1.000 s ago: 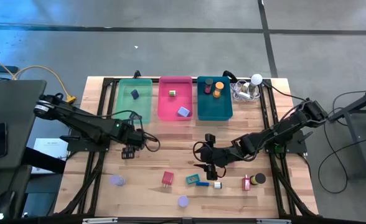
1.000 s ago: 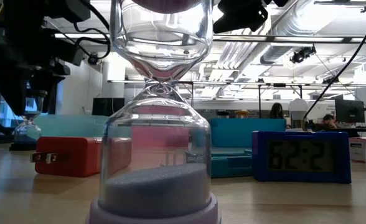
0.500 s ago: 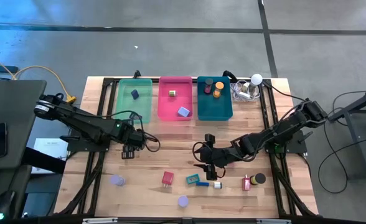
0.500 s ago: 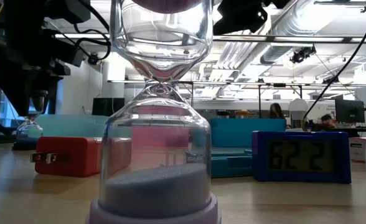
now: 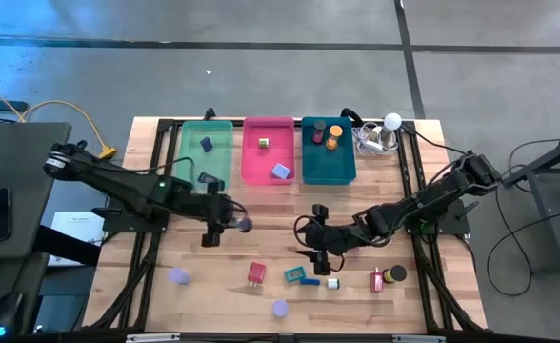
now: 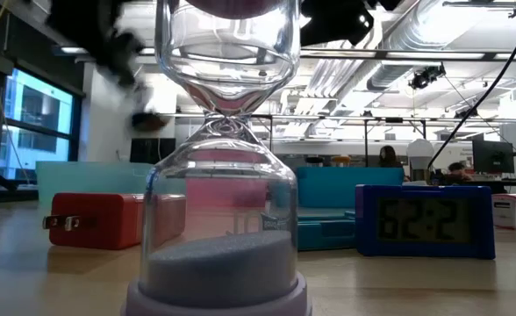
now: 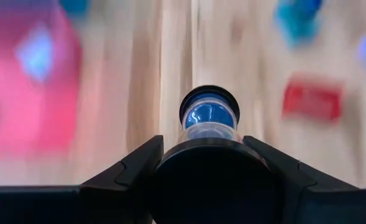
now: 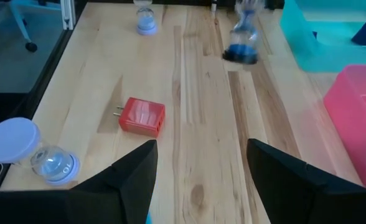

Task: Pick & Place Office items
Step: Put the blue hourglass into the blue bin

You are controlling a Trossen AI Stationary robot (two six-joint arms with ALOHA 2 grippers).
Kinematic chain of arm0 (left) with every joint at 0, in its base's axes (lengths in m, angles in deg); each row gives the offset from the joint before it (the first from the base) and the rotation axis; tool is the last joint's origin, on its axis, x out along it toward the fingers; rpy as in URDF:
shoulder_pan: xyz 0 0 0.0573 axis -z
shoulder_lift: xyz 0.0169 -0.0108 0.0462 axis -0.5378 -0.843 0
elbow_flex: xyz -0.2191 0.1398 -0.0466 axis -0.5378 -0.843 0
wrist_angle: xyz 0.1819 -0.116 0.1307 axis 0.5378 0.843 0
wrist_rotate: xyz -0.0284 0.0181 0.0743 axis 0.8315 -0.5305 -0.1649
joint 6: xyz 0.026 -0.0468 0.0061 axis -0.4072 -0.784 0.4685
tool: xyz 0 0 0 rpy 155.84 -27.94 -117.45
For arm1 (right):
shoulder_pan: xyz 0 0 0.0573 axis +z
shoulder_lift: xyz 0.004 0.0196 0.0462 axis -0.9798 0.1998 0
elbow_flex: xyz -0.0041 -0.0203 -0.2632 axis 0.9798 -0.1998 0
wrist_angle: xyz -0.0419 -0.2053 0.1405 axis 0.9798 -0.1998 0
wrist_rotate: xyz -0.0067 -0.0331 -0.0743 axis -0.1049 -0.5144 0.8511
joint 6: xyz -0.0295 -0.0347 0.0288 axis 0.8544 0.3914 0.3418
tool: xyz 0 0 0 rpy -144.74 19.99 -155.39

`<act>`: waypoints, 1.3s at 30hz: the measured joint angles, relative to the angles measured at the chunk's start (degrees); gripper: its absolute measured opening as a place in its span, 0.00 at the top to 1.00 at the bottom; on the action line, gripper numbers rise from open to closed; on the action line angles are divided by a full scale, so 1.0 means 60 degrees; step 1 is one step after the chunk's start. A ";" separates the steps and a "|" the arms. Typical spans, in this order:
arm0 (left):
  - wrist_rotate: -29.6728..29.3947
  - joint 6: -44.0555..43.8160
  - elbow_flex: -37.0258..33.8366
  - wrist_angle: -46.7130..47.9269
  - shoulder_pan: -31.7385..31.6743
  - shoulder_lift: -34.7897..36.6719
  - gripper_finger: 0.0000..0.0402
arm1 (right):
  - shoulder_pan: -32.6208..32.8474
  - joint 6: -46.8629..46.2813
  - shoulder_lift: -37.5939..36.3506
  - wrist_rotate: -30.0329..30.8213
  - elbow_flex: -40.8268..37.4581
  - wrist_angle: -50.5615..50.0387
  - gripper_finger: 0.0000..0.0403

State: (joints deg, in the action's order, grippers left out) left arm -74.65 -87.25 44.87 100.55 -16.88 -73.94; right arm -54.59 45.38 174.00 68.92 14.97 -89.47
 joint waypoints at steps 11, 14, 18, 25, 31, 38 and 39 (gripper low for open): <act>-0.0316 0.0844 0.0000 -0.6269 -0.0009 0.0991 0.51 | 0.0404 0.0558 0.0000 0.0915 -0.0006 0.0693 0.48; 0.0078 0.0768 0.0000 -0.7712 0.0138 0.0786 0.51 | 0.0607 0.1263 0.0000 0.1515 -0.0007 0.1585 0.52; 0.0958 0.0892 -0.0007 -0.9820 0.0504 0.0360 0.51 | 0.0877 0.2763 0.0000 0.2282 -0.0007 0.3178 0.55; 0.1779 0.1475 -0.0007 -1.3268 0.1341 -0.0519 0.51 | 0.1576 0.6838 0.0000 0.3560 -0.0011 0.6040 0.54; 0.1532 0.1880 -0.0007 -1.3833 0.1718 -0.0844 0.51 | 0.2033 1.1004 -0.0004 0.4700 -0.0011 0.8610 0.57; 0.1387 0.1925 -0.0007 -1.3827 0.1731 -0.0876 0.51 | 0.2089 1.2196 0.0000 0.4700 0.0223 0.9385 0.51; 0.1379 0.1959 -0.0007 -1.3813 0.1731 -0.0878 0.51 | 0.2089 1.2026 -0.0001 0.4880 0.0290 0.9405 0.49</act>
State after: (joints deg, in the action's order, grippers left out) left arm -66.38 -75.50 44.82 17.67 -6.49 -79.20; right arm -42.06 117.54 173.99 98.21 16.71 -33.05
